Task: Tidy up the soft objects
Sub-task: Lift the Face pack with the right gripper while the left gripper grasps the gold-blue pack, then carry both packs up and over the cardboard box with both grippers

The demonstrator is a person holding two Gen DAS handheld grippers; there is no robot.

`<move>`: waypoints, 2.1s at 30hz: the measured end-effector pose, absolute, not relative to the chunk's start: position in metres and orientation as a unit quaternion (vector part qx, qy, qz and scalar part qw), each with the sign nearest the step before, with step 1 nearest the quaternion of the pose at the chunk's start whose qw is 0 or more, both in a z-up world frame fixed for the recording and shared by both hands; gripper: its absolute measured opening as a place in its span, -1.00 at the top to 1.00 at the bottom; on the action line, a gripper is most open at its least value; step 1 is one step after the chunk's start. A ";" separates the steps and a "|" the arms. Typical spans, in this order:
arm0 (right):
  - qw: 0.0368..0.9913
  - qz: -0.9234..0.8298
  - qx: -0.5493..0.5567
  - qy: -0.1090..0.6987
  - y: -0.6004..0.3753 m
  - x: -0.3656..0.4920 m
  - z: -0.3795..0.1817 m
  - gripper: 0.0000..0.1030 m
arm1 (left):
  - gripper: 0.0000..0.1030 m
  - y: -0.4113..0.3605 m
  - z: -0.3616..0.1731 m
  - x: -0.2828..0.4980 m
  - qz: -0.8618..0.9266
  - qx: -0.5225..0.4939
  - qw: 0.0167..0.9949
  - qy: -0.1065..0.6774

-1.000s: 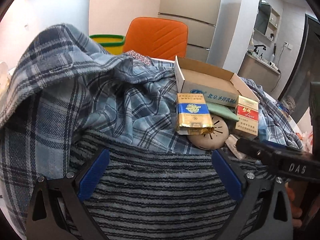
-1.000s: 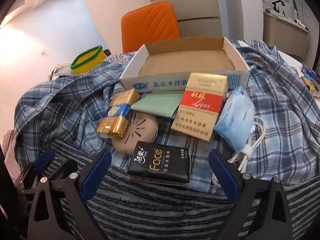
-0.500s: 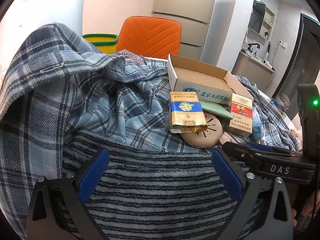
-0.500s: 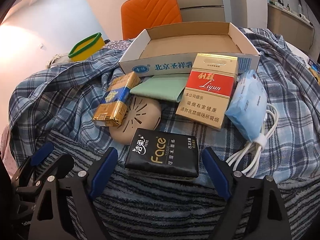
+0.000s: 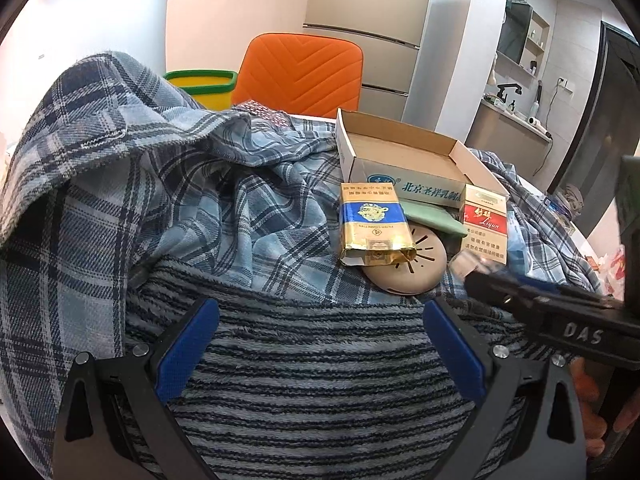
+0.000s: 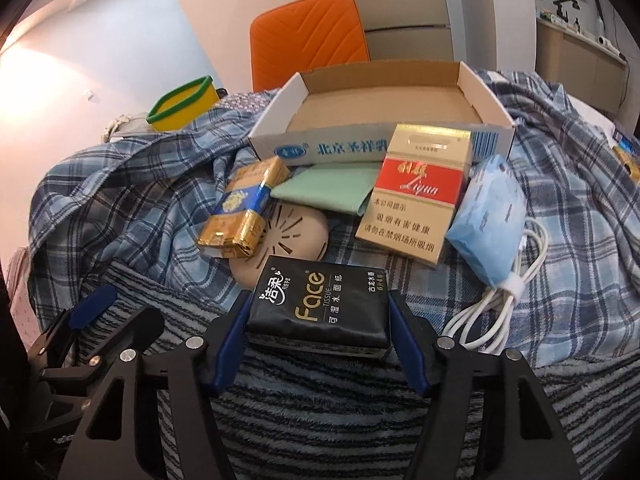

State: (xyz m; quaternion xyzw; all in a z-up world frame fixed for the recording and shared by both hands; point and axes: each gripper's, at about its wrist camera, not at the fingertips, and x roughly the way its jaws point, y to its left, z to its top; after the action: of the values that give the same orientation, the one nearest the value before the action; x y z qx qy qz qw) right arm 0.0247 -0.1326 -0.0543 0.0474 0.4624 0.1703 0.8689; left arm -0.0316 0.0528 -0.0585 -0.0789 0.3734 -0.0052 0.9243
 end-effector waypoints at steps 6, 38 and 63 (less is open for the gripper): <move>0.897 0.146 0.020 0.418 -0.142 0.015 -0.031 -0.30 | -0.97 0.049 -0.055 -0.031 -0.007 -0.067 0.925 0.375; 0.955 0.087 -0.057 0.277 -0.180 0.014 -0.002 -0.30 | -0.25 0.026 -0.065 0.066 -0.070 -0.082 0.894 0.434; 0.958 0.096 -0.043 0.265 -0.184 0.010 -0.005 -0.30 | -0.01 0.018 -0.049 0.041 -0.068 -0.046 0.932 0.352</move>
State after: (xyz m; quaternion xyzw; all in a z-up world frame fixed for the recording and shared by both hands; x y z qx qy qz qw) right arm 0.0104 -0.1836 -0.0052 -0.0435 0.2650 0.0960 0.9585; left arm 0.0412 0.0183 -0.0487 -0.0461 0.3519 -0.0680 0.9324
